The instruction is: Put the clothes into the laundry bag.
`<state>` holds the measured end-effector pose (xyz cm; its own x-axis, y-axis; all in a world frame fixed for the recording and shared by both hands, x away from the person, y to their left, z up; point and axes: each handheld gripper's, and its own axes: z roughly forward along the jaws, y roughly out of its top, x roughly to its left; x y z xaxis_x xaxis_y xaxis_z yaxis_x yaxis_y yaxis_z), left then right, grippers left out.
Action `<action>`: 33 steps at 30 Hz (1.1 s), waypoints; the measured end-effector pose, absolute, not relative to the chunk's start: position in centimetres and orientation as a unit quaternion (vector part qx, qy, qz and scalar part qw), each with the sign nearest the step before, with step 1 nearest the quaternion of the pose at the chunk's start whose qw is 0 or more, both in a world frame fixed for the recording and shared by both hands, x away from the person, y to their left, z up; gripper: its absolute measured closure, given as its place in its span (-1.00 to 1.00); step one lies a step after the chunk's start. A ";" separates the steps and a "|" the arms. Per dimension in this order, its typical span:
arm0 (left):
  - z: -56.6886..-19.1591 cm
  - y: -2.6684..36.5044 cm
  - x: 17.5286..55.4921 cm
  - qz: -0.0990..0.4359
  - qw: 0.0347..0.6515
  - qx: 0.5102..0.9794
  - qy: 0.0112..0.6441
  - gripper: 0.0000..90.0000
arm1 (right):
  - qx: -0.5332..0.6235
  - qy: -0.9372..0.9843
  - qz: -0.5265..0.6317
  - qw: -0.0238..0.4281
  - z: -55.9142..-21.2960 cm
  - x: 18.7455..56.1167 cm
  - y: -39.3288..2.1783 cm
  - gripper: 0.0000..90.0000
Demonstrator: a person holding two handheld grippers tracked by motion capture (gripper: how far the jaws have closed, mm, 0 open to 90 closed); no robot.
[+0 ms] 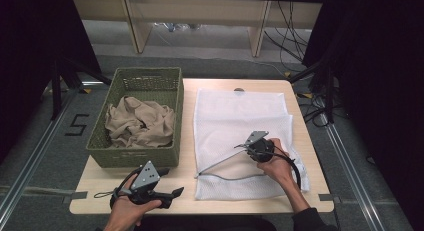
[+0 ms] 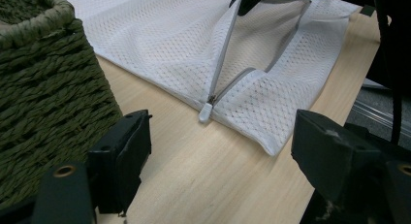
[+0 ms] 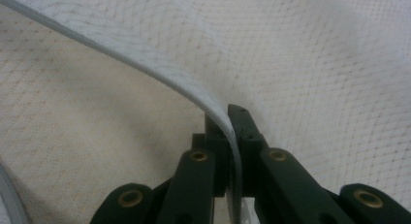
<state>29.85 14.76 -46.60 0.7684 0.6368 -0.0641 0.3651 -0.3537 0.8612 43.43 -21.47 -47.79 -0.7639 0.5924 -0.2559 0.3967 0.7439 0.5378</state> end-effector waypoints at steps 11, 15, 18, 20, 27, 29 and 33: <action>-45.6 15.2 30.3 0.146 0.484 0.795 0.335 -0.49 | 0.258 0.902 0.266 0.222 -44.3 43.4 -21.1 0.99; -44.7 15.7 30.8 0.152 0.479 0.793 0.343 -0.49 | 0.257 0.898 0.274 0.229 -43.6 43.5 -21.2 1.00; -43.8 16.2 31.4 0.148 0.460 0.804 0.348 -0.49 | 0.255 0.897 0.279 0.227 -42.9 43.8 -21.2 1.00; -43.0 16.7 31.9 0.157 0.458 0.803 0.347 -0.48 | 0.257 0.896 0.280 0.230 -42.8 43.8 -21.2 1.00; -39.7 17.9 34.5 0.181 0.445 0.804 0.352 -0.52 | 0.243 0.897 0.283 0.239 -42.1 44.3 -21.0 1.00; -38.8 18.2 35.4 0.184 0.436 0.806 0.357 -0.53 | 0.241 0.896 0.286 0.238 -41.8 44.4 -21.0 1.00; -37.0 19.4 37.6 0.202 0.412 0.809 0.367 -0.51 | 0.239 0.897 0.290 0.235 -41.5 44.4 -21.0 1.00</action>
